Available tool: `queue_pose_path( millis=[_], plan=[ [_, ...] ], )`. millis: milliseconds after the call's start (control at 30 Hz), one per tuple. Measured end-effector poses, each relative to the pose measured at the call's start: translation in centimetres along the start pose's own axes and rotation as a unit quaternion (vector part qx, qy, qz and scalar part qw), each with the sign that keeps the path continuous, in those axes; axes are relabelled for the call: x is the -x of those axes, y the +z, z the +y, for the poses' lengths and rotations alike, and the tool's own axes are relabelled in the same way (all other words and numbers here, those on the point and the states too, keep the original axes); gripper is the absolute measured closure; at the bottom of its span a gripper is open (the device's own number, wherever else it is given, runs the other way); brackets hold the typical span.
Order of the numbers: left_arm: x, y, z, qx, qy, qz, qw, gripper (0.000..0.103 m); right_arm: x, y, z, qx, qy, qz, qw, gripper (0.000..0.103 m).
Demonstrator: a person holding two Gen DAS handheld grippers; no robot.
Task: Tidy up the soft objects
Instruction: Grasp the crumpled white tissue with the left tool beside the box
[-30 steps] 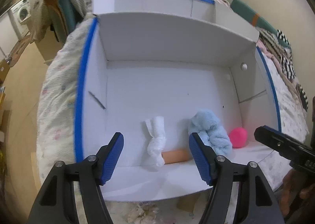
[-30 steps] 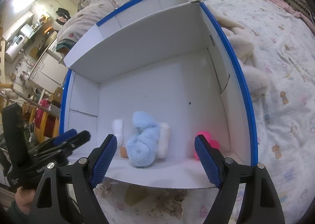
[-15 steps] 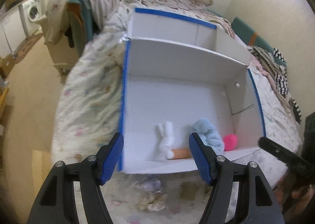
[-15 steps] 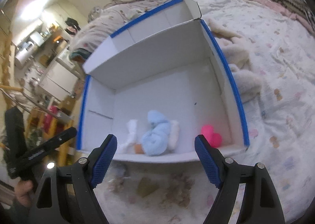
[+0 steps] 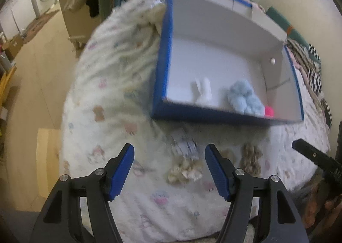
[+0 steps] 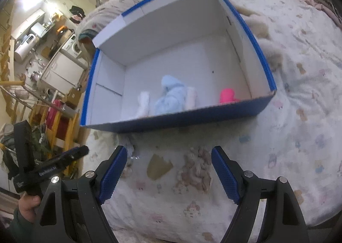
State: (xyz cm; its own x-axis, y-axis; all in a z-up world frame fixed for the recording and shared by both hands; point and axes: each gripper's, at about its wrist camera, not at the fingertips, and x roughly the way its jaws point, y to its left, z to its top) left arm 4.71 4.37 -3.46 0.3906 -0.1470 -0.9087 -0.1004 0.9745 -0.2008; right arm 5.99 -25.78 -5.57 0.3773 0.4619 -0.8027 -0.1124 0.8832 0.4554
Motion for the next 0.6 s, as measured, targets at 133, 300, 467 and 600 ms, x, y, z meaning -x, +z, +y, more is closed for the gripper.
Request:
queue_pose_path(
  millis=[133, 300, 467, 600],
  plan=[
    [-2.6, -0.9, -1.2, -0.011, -0.004, 0.043, 0.9990, 0.037, -0.2, 0.1, -0.8, -0.016, -0.006, 0.002, 1.000, 0.017],
    [-6.1, -1.8, -2.6, -0.018, -0.013, 0.109, 0.9937, 0.037, -0.3, 0.0, -1.5, -0.027, -0.013, 0.005, 1.000, 0.017],
    [-7.9, -2.2, -3.1, -0.011, -0.012, 0.138, 0.9902, 0.037, -0.6, -0.1, -1.3, -0.022, -0.017, 0.011, 1.000, 0.017],
    [-8.9, -2.3, -3.6, -0.006, -0.004, 0.154, 0.9881, 0.051, -0.9, -0.1, -1.0, -0.013, -0.021, 0.015, 1.000, 0.017]
  ],
)
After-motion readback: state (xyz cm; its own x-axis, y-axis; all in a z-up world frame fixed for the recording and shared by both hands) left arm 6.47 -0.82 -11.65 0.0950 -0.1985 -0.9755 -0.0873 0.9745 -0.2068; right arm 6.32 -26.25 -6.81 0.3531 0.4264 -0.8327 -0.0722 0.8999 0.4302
